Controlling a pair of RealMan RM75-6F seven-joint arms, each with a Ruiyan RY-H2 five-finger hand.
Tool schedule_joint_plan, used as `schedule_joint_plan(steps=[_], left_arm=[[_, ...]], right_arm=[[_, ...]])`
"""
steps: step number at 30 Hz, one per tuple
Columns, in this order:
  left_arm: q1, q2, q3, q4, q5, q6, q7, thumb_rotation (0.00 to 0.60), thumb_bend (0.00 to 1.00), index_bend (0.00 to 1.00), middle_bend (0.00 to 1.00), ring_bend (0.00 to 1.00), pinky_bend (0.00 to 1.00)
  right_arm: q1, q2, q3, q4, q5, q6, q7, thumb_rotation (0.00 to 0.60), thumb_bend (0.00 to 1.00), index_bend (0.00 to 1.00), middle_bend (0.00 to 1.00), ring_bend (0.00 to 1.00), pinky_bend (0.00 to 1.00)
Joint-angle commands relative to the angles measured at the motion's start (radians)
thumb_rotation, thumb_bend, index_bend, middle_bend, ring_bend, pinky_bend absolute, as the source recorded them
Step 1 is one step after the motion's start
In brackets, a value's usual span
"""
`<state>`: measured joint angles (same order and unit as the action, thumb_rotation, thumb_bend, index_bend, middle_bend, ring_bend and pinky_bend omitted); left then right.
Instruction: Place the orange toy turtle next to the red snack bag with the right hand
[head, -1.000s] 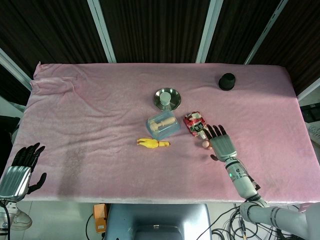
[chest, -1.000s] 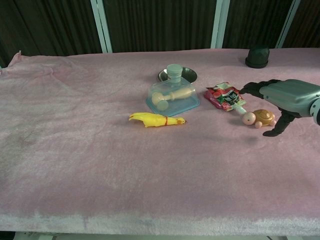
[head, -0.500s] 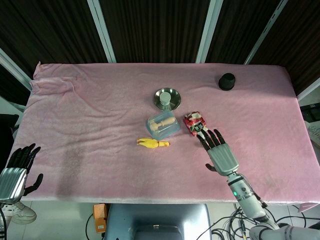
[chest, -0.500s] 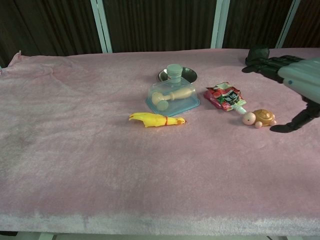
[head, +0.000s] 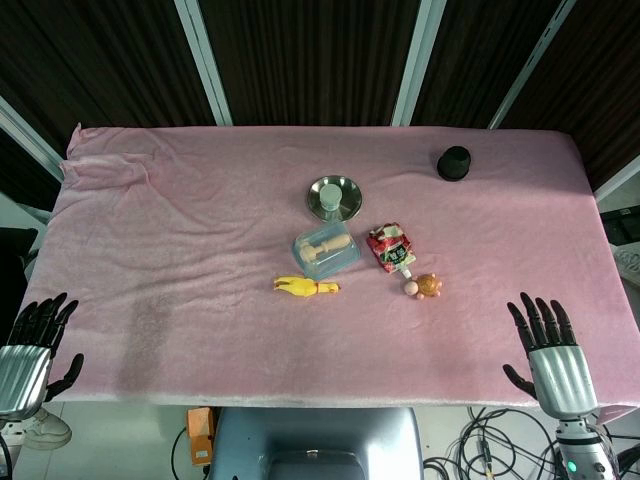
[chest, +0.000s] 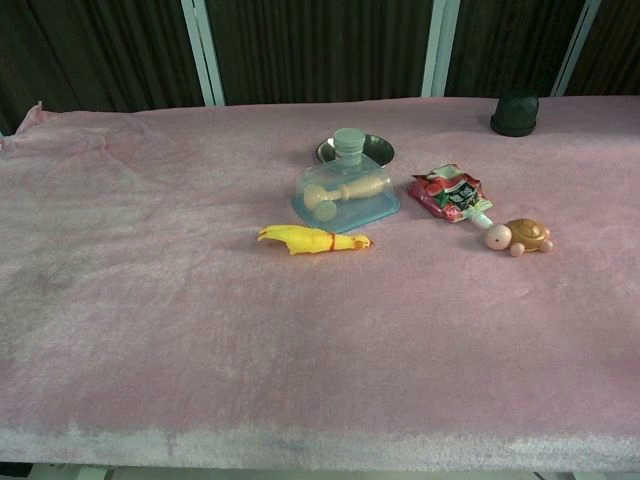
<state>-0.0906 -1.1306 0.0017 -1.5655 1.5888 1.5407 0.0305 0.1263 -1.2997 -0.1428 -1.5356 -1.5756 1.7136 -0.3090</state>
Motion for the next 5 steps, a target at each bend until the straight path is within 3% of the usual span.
schedule_joint_plan(steps=[1, 5], left_arm=[[0.001, -0.007, -0.009, 0.003, -0.011, 0.001, 0.015, 0.600, 0.41, 0.00, 0.00, 0.00, 0.02], [0.004, -0.009, -0.005, 0.005, -0.012, -0.004, 0.022, 0.600, 0.41, 0.00, 0.00, 0.00, 0.02]], right_arm=[[-0.004, 0.010, 0.011, -0.008, 0.001, -0.045, -0.001, 0.600, 0.25, 0.00, 0.00, 0.00, 0.00], [-0.009, 0.010, 0.022, -0.017, -0.004, -0.071, -0.019, 0.600, 0.25, 0.00, 0.00, 0.00, 0.00]])
